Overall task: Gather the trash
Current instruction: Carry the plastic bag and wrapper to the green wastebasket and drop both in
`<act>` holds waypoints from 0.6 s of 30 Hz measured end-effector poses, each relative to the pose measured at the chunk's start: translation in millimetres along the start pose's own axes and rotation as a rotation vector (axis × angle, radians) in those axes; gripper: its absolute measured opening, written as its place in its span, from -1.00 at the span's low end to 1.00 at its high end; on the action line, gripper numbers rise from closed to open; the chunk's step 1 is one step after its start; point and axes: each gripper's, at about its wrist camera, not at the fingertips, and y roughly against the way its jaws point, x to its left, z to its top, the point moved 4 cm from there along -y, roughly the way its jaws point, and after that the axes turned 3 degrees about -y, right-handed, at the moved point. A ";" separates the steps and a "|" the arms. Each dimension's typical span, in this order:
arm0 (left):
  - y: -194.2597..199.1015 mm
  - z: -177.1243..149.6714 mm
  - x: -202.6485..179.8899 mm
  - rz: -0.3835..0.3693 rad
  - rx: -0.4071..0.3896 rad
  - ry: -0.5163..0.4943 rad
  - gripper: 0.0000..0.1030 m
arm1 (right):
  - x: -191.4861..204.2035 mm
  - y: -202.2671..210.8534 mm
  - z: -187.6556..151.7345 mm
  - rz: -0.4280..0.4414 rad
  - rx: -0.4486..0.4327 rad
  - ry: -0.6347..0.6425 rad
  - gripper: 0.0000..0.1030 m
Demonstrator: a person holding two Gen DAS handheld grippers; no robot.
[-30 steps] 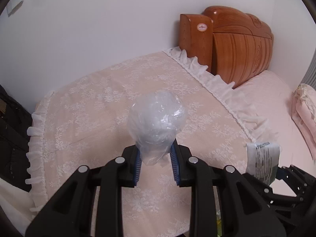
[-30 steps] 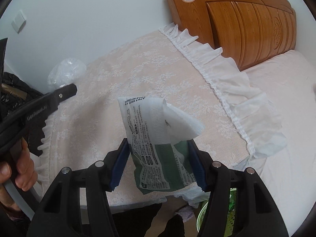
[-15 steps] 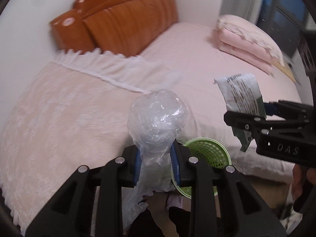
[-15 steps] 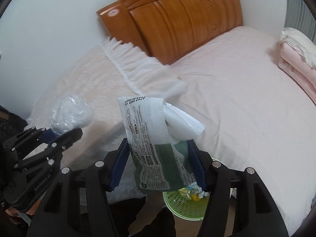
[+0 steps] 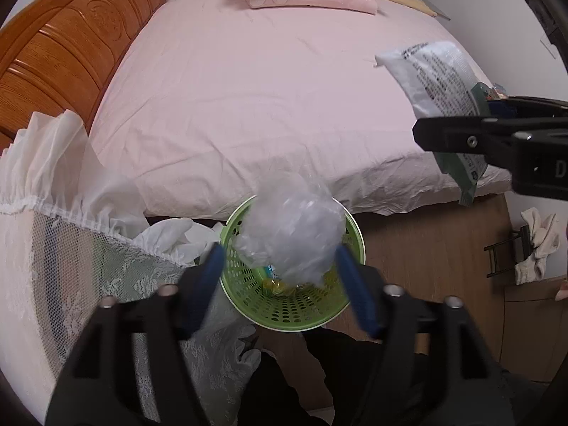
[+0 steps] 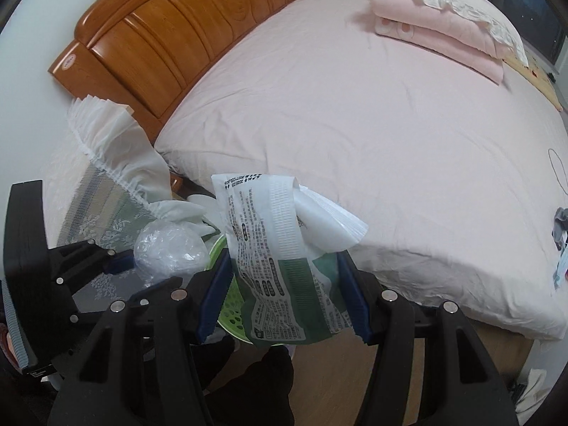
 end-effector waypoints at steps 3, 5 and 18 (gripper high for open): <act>12.5 2.7 3.9 0.008 -0.041 0.005 0.85 | -11.1 -11.5 4.3 -0.004 0.015 0.000 0.15; 20.2 2.7 10.0 0.012 -0.048 0.026 0.85 | -15.5 -16.1 1.2 -0.006 0.029 0.002 0.15; 78.9 -7.5 53.0 0.129 -0.142 0.167 0.85 | 13.2 -64.0 -13.8 0.008 0.136 0.087 0.16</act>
